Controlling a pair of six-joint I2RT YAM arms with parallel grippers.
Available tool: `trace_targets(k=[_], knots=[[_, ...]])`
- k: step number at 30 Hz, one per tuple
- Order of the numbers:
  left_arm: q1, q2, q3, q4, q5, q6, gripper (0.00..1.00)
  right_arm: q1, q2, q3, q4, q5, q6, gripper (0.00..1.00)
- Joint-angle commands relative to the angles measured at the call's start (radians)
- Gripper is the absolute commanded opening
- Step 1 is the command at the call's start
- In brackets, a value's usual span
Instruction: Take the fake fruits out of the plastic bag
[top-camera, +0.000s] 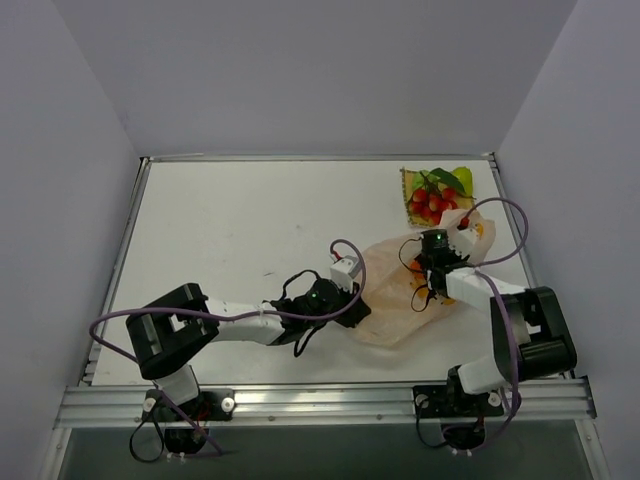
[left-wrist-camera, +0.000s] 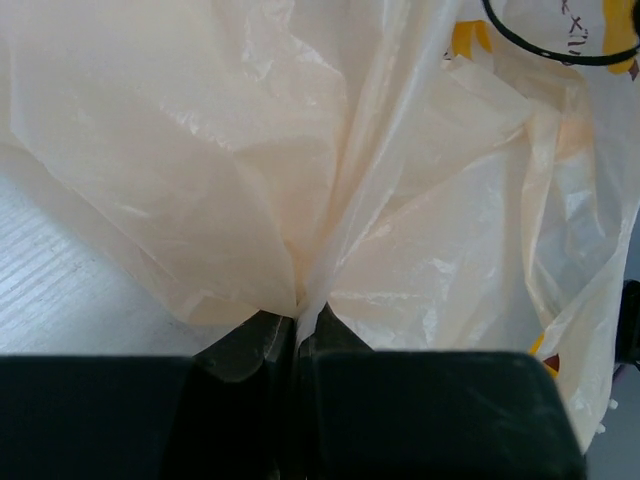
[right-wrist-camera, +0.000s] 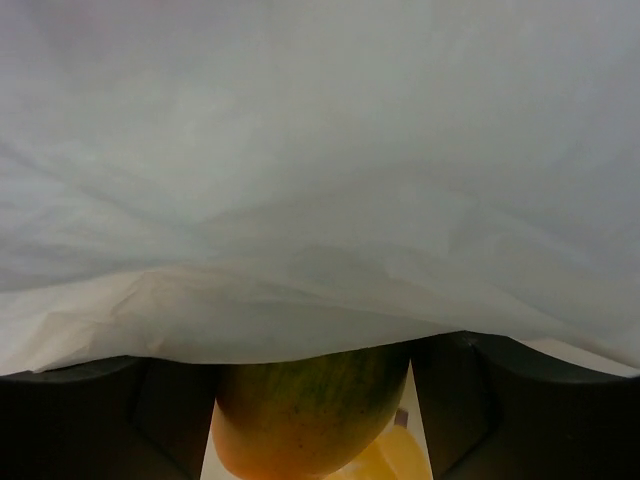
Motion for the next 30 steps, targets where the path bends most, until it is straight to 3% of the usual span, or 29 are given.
trace_targets(k=[1,10,14,25,30], knots=[[-0.005,-0.001,0.066,0.018,-0.011,0.027,0.02,0.007,-0.135,-0.038,0.024,-0.066,-0.034,0.30],[0.018,0.033,0.156,-0.018,-0.029,0.046,0.02,0.080,-0.623,-0.103,-0.330,-0.196,-0.106,0.31],[0.029,0.031,0.178,-0.038,-0.046,0.053,0.02,0.086,-0.736,-0.127,-0.399,-0.297,-0.097,0.30],[0.059,0.031,0.186,-0.088,-0.060,0.046,0.02,0.152,-0.815,0.075,-0.514,-0.641,-0.123,0.30],[0.065,0.027,0.190,-0.116,-0.057,0.052,0.02,0.177,-0.832,0.178,-0.510,-0.707,-0.111,0.30]])
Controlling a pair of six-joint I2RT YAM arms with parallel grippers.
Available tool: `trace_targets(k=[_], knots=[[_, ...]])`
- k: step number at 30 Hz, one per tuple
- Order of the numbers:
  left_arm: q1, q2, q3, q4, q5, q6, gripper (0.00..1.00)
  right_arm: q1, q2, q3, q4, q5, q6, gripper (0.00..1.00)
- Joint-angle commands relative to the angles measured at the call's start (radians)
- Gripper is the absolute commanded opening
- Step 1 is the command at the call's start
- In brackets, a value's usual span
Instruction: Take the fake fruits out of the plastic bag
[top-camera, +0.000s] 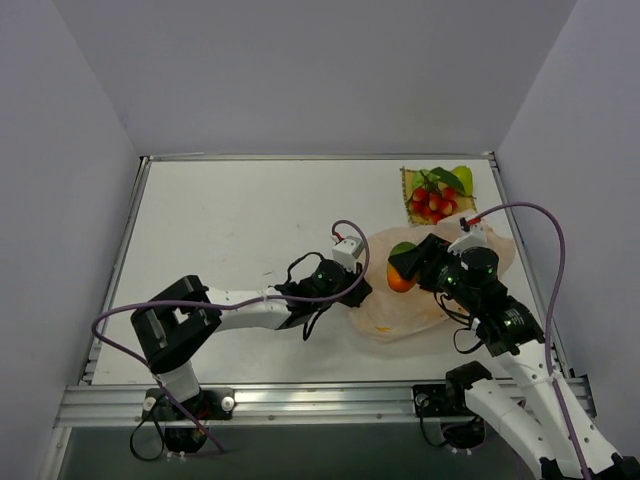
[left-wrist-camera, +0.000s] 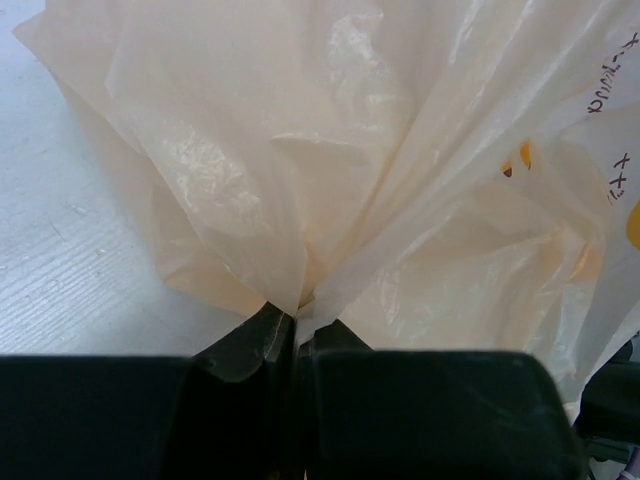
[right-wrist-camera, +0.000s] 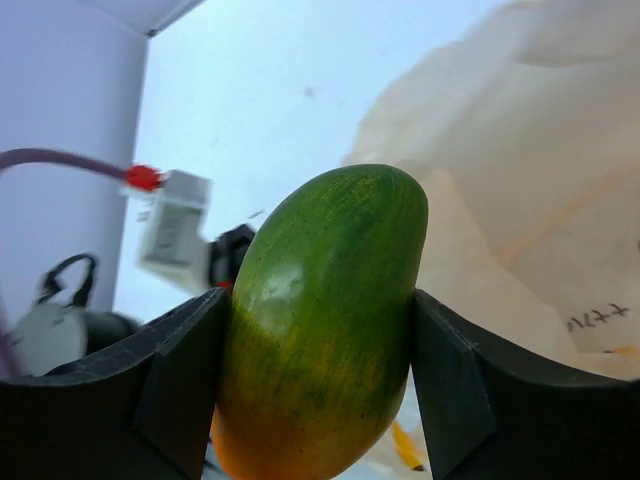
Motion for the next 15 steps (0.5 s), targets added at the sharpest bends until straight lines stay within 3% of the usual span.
trace_targets(k=[1,8,15], knots=[[0.008,-0.013,0.049,-0.021,-0.009,0.009,0.02,0.012,-0.011,0.141,-0.005,-0.105,-0.014,0.30],[0.016,-0.048,-0.008,-0.041,-0.043,0.004,0.02,0.010,0.179,0.444,0.076,-0.058,-0.094,0.29],[0.036,-0.165,-0.092,-0.139,-0.092,0.037,0.02,-0.060,0.377,0.577,0.159,0.359,-0.218,0.27]])
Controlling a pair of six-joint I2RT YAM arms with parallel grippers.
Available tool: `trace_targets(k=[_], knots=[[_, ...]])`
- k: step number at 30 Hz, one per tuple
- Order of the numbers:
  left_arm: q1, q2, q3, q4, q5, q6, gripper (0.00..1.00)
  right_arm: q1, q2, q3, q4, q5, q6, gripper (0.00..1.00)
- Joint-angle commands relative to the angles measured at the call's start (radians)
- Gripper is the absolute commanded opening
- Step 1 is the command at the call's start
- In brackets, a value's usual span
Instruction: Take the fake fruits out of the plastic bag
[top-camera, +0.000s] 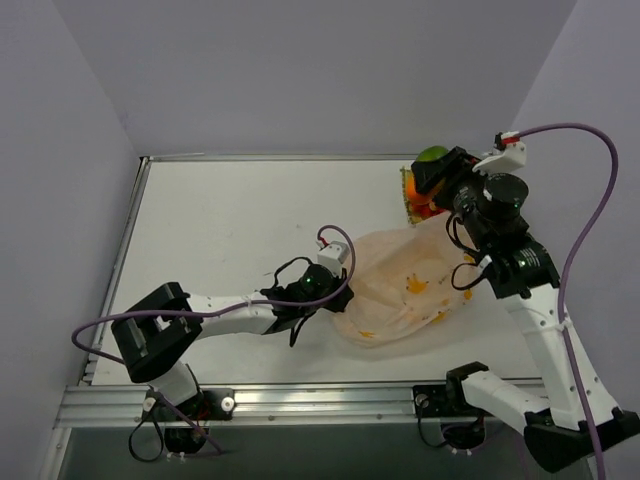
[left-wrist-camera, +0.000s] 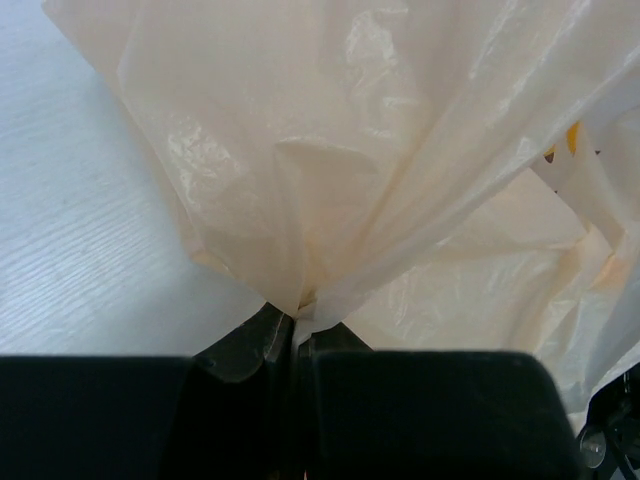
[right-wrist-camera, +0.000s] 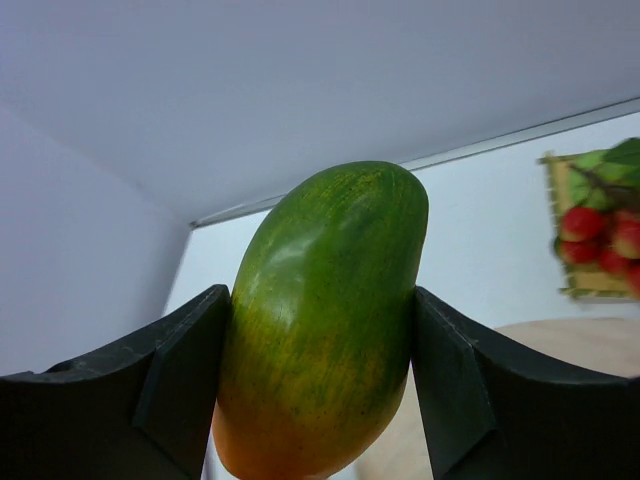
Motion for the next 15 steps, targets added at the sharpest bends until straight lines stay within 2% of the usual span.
trace_targets(k=[1,3,6,11,15], knots=[[0.027,-0.109,-0.037,-0.069,-0.045,0.027,0.02,-0.075,0.088,0.016,0.079,0.277,-0.099,0.27],[0.053,-0.143,-0.063,-0.092,-0.047,0.027,0.02,-0.119,0.150,-0.003,0.107,0.316,-0.110,0.26],[0.078,-0.177,-0.102,-0.123,-0.051,0.027,0.02,-0.229,0.220,-0.083,0.202,0.289,-0.107,0.26],[0.087,-0.197,-0.117,-0.151,-0.064,0.038,0.02,-0.405,0.382,-0.180,0.338,0.185,-0.110,0.27],[0.092,-0.183,-0.106,-0.151,-0.064,0.048,0.02,-0.478,0.493,-0.246,0.470,0.116,-0.083,0.27]])
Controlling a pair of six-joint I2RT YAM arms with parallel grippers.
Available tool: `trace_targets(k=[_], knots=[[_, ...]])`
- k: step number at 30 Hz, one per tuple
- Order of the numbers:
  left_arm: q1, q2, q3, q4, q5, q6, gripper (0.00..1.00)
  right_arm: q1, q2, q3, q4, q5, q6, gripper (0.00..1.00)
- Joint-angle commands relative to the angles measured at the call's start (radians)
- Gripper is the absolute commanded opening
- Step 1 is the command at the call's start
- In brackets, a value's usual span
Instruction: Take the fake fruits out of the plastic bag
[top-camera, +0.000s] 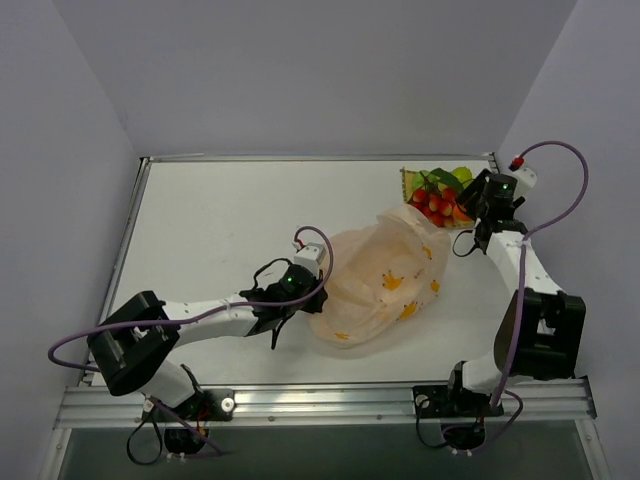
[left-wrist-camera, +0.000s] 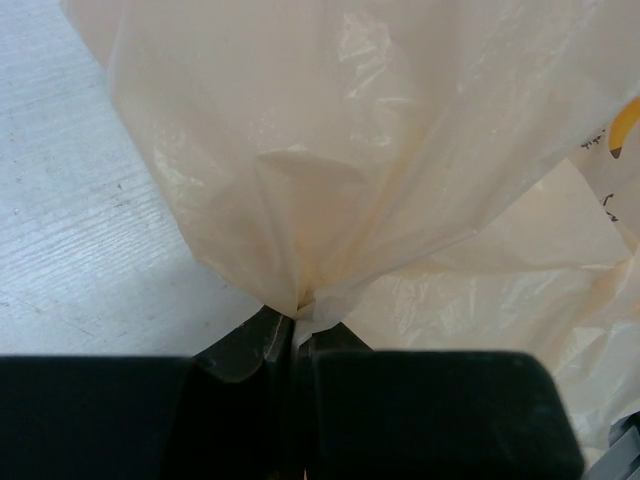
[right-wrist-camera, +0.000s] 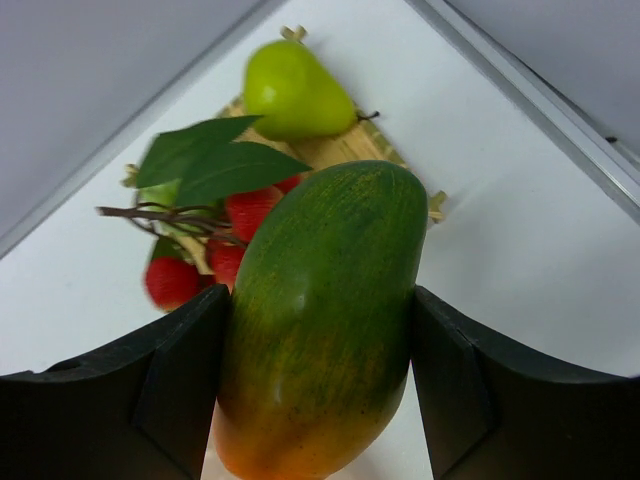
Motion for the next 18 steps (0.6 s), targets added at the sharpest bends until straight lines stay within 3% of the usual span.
trace_targets(k=[1,9,13,18], knots=[[0.007,-0.017,0.034,-0.015,-0.017,0.030,0.02,-0.047,0.065,-0.033,0.222,-0.065,0.009,0.27],[0.009,-0.011,0.059,-0.010,0.014,0.041,0.02,-0.121,0.254,0.015,0.344,-0.069,-0.103,0.30],[0.009,-0.008,0.053,0.017,0.031,0.045,0.02,-0.170,0.396,0.077,0.357,-0.188,-0.095,0.32],[0.009,-0.025,0.031,0.062,0.042,0.036,0.02,-0.176,0.488,0.108,0.397,-0.221,-0.081,0.36]])
